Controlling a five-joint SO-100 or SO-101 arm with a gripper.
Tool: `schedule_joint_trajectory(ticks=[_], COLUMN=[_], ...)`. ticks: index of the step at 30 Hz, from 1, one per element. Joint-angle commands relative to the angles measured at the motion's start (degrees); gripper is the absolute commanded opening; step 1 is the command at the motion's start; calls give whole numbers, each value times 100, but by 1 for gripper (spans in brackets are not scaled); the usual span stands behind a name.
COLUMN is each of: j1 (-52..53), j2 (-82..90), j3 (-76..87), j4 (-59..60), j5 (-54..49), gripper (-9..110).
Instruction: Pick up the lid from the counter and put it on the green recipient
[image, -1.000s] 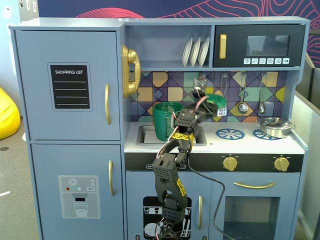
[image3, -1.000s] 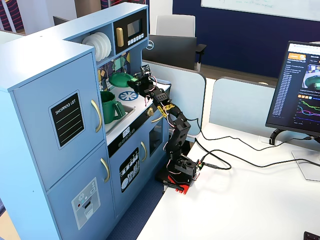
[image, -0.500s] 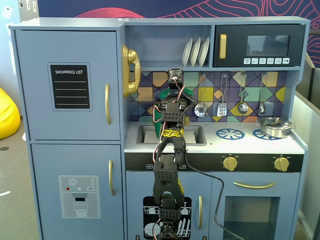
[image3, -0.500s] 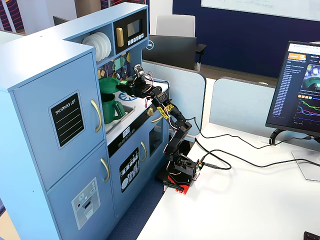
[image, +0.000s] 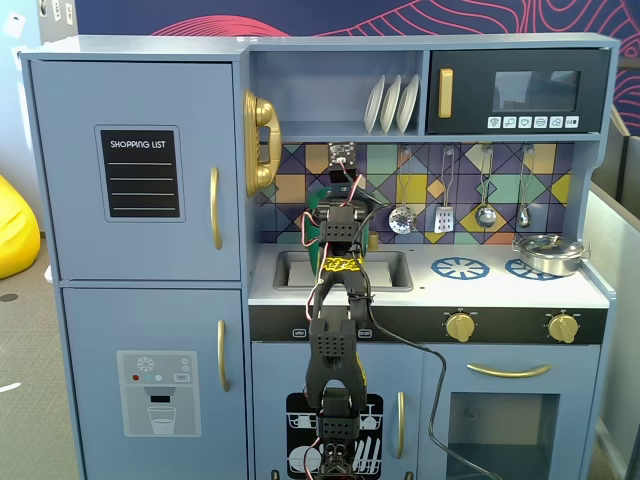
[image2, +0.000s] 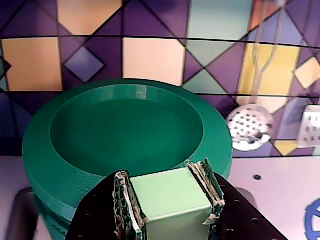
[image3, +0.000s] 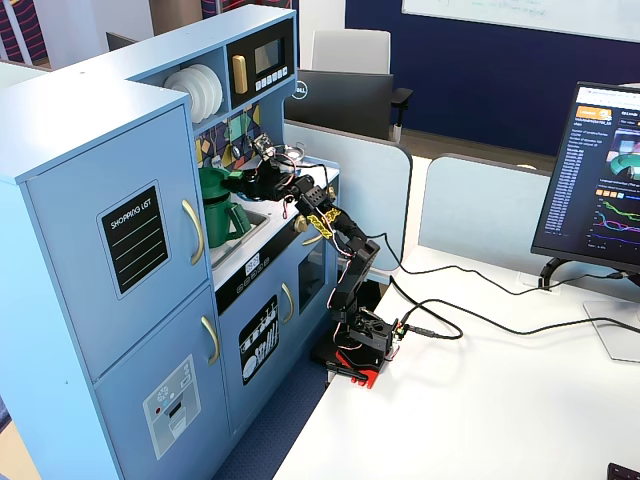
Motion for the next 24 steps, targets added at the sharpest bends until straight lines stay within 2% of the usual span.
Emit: schedule_joint_trajectory(ticks=[1,19,21,24], j1=[-105,-62,-62,-26], j2=[9,404,439,422], j3=[-193,896,932,809], j4=[-334,-545,-615,-800], j5=[-97,-114,53,220], gripper=[0,0,7,24])
